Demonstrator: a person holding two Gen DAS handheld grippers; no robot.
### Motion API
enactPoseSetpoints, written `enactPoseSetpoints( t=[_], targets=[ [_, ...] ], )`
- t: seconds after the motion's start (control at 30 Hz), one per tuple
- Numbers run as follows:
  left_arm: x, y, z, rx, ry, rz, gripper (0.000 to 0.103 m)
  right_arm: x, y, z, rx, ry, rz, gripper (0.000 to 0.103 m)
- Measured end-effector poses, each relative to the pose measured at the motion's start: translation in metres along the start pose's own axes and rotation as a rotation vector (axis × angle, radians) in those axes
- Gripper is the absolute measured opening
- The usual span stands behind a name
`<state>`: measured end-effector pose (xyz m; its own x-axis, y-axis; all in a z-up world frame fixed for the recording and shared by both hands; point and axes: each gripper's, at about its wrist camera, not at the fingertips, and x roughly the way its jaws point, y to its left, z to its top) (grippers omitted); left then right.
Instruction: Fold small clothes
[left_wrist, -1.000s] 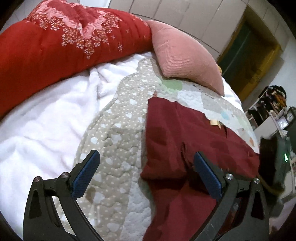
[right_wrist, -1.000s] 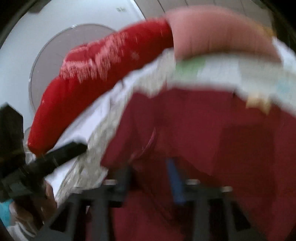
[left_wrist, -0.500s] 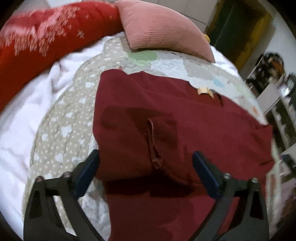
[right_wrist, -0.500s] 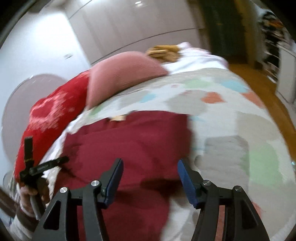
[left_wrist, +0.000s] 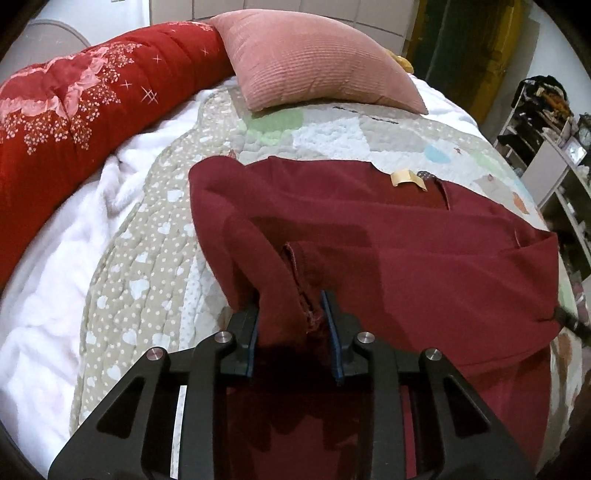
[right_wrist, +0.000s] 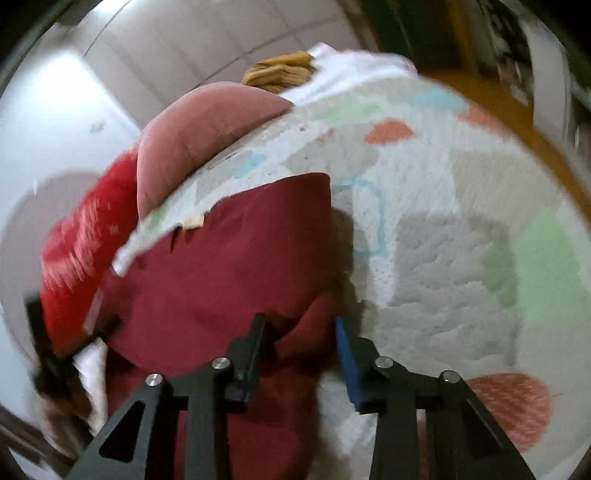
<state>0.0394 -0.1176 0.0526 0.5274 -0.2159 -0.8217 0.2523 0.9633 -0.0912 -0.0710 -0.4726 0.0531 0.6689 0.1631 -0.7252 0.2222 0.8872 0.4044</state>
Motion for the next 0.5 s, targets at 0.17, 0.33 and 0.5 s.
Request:
enactPoseSetpoints(
  t=[0.17,0.33,0.5],
  targets=[
    [0.006,-0.002,-0.008,0.001,0.001,0.009,0.028,0.003,0.000,-0.035,-0.116,0.075,-0.082,0.030],
    [-0.007,0.009,-0.008,-0.044,-0.009,-0.049,0.028,-0.045,-0.001,-0.014,-0.084,-0.056,-0.103,0.030],
    [-0.008,0.006,-0.005,-0.042,-0.010,-0.047,0.028,-0.037,0.015,0.012,-0.111,-0.108,-0.053,0.074]
  ],
)
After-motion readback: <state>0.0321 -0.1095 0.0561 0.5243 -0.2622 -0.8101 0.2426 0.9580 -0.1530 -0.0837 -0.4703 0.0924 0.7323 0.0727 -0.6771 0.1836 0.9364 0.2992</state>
